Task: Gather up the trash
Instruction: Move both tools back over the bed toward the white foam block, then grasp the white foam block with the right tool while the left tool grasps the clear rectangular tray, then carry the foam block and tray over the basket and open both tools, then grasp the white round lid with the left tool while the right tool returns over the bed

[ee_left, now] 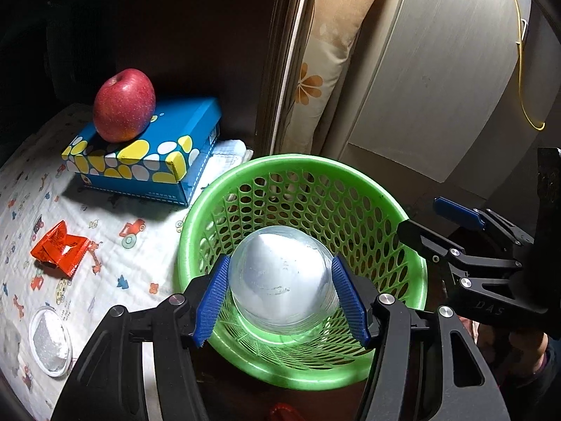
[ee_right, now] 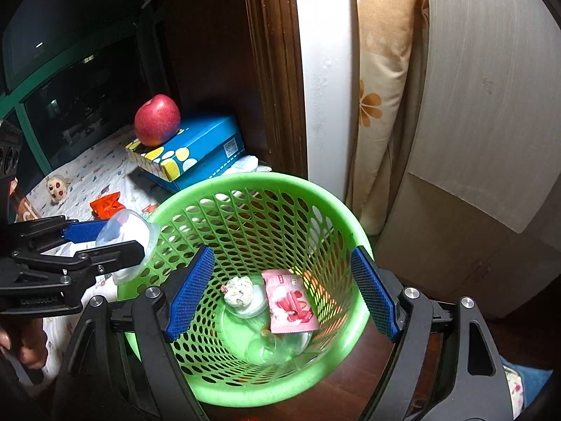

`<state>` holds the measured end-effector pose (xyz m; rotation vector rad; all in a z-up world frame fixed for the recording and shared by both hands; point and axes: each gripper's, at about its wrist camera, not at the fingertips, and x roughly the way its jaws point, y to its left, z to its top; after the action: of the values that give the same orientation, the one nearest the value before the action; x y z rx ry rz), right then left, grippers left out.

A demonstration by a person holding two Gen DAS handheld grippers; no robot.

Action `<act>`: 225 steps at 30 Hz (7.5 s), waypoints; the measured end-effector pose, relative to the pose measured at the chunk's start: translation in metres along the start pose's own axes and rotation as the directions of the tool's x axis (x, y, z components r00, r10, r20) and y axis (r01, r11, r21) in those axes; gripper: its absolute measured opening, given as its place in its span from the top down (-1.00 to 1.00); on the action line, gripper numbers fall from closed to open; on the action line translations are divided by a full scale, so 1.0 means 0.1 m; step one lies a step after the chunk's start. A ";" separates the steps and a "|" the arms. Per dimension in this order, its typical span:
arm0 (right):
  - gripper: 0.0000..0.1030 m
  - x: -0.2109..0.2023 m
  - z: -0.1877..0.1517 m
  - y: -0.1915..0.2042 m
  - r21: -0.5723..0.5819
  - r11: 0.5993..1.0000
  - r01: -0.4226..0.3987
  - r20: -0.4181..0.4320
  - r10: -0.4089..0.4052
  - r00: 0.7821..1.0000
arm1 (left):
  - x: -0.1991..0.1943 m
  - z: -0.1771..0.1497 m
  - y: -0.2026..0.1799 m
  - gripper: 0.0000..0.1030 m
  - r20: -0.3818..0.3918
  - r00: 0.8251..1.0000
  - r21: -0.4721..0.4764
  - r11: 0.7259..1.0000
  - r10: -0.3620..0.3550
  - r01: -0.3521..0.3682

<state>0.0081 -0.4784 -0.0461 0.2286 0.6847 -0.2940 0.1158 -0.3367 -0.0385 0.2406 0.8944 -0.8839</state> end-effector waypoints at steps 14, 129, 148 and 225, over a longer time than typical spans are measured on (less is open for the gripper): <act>-0.55 -0.06 -0.05 0.15 0.006 0.999 -0.048 0.005 0.048 0.999 | -0.28 -0.09 0.20 -0.36 0.045 0.999 -0.018 0.999 0.029 -0.028; -0.28 0.88 -0.08 2.79 -0.279 0.906 -0.318 -0.240 0.254 0.937 | -0.76 -1.46 3.78 -0.13 -0.167 0.921 -0.171 0.910 0.351 -0.378; -0.29 0.48 -0.06 1.91 -0.183 0.958 -0.222 -0.140 0.198 0.970 | -1.01 -1.01 2.65 -0.11 -0.053 0.951 -0.095 0.947 0.304 -0.308; -0.50 0.08 -0.03 0.42 0.006 0.997 -0.080 -0.022 0.080 0.997 | -0.35 -0.26 0.89 -0.51 -0.002 0.979 0.015 0.979 0.205 -0.205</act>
<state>0.0267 -0.4399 -0.0487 0.2637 0.6955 -0.2164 0.1568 -0.2469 -0.0431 0.3411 0.8496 -0.6984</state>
